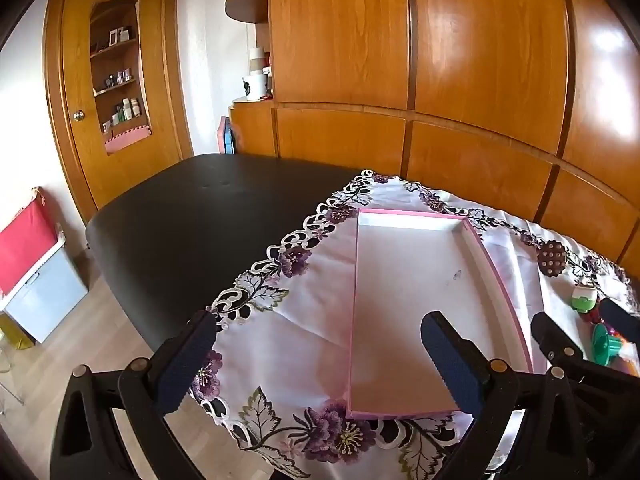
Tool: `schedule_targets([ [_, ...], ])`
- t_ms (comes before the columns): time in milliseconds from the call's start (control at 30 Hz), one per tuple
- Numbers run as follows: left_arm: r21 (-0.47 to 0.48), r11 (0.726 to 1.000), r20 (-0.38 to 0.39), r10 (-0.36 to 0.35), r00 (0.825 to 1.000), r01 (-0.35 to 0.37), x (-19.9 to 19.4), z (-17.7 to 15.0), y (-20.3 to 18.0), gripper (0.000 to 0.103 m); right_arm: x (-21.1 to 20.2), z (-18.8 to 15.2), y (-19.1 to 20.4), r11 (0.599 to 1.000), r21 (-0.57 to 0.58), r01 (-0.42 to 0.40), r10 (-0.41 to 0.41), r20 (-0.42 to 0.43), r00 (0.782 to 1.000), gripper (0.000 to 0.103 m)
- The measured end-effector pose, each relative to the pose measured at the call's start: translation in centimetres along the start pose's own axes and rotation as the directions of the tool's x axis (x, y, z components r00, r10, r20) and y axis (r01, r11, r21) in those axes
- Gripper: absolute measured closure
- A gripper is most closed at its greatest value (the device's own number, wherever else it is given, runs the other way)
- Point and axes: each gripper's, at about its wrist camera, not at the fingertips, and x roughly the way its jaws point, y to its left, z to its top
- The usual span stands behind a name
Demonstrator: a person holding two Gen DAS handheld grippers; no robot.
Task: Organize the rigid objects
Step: 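Move both tools toward the pile of toys beside the tray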
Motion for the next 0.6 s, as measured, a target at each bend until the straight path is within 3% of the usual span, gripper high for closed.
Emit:
schedule_targets([
  [600, 0.049, 0.999, -0.018, 0.0, 1.0, 0.001, 0.2, -0.2, -1.4, 0.0, -1.3, 0.5, -1.1, 0.999, -0.037, 0.004, -0.003, 0.034, 0.999, 0.009],
])
